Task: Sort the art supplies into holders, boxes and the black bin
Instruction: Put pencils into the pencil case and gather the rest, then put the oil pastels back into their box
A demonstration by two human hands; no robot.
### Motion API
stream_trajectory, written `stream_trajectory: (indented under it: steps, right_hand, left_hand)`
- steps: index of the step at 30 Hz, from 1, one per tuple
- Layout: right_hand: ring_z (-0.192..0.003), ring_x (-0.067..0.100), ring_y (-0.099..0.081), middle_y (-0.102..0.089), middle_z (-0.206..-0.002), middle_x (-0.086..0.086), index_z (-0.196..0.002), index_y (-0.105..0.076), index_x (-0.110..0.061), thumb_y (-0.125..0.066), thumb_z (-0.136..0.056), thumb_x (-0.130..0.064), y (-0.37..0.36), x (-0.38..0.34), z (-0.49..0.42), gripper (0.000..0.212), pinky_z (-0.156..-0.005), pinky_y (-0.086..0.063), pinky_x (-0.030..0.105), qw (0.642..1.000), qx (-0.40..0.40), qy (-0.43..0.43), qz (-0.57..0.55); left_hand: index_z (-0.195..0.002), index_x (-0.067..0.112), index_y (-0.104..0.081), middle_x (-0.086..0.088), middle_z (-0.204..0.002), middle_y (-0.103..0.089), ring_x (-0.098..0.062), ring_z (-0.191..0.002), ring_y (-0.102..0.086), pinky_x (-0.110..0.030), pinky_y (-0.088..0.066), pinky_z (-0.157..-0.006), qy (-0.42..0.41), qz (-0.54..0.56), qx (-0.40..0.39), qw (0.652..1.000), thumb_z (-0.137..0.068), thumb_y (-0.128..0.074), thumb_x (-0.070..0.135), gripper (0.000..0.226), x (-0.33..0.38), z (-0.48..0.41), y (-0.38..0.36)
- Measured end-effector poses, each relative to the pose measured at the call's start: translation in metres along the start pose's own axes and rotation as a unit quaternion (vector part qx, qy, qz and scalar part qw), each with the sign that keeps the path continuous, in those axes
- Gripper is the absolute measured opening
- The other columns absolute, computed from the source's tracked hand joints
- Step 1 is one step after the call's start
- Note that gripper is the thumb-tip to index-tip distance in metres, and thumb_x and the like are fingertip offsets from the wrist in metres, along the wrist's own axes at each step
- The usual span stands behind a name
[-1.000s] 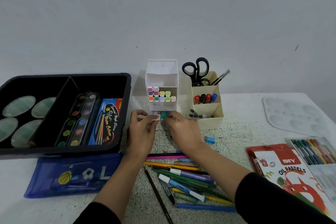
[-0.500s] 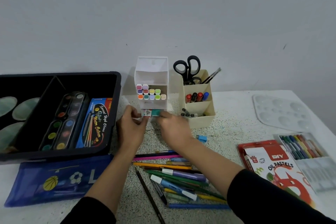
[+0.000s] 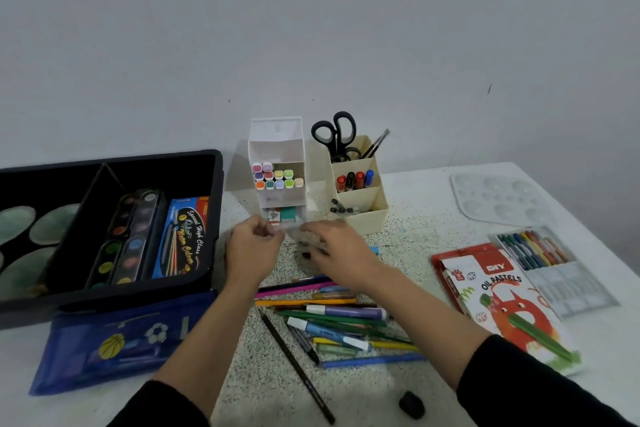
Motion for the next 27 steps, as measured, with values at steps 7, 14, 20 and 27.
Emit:
stream_trajectory:
  steps: [7,14,20,27]
  right_hand:
    - [-0.084,-0.005,-0.063,-0.069,-0.084,-0.022,-0.1,-0.076,-0.024,-0.068,-0.094,-0.015,0.055,0.044,0.096,0.014,-0.07,-0.042,0.005,0.985,0.13,-0.099,-0.061]
    - [-0.114,0.021,-0.058,-0.069,-0.117,-0.007,-0.121,-0.068,-0.029,-0.063,-0.09,-0.045,0.086,0.106,0.151,0.034,-0.093,-0.049,0.043,0.963,0.114,-0.206,0.128]
    - [-0.148,0.031,-0.021,-0.023,-0.162,-0.001,-0.15,-0.026,-0.044,-0.056,-0.069,-0.088,0.109,0.154,0.183,0.097,-0.112,-0.031,0.061,0.923,-0.028,-0.34,0.18]
    - [-0.15,0.03,-0.015,-0.008,-0.166,-0.001,-0.152,-0.017,-0.047,-0.044,-0.052,-0.103,0.108,0.188,0.194,0.118,-0.116,-0.031,0.054,0.949,-0.075,-0.272,0.139]
  left_hand:
    - [-0.089,0.033,-0.064,0.019,-0.09,-0.06,0.002,-0.089,-0.055,-0.021,-0.048,-0.079,-0.242,-0.17,-0.285,0.912,-0.093,-0.068,0.043,0.011,0.026,0.086,-0.032]
    - [-0.096,0.032,-0.069,0.016,-0.092,-0.059,0.001,-0.088,-0.055,-0.032,-0.052,-0.079,-0.284,-0.142,-0.345,0.883,-0.095,-0.066,0.038,0.007,0.044,0.11,-0.08]
    - [-0.113,0.028,-0.066,0.013,-0.097,-0.061,-0.002,-0.089,-0.056,-0.025,-0.05,-0.078,-0.264,-0.139,-0.307,0.904,-0.1,-0.059,0.03,0.015,0.075,0.114,-0.137]
    - [-0.129,0.022,-0.06,0.0,-0.117,-0.057,-0.017,-0.104,-0.059,-0.039,-0.056,-0.087,-0.189,-0.234,-0.278,0.912,-0.102,-0.05,0.029,0.029,0.09,0.107,-0.23]
Point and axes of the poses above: each hand's wrist, its own z-axis away from the middle knuckle, its own y-axis out of the back of the hand, x = y × z, the point moved 6 cm from there along -z, towards the middle knuckle
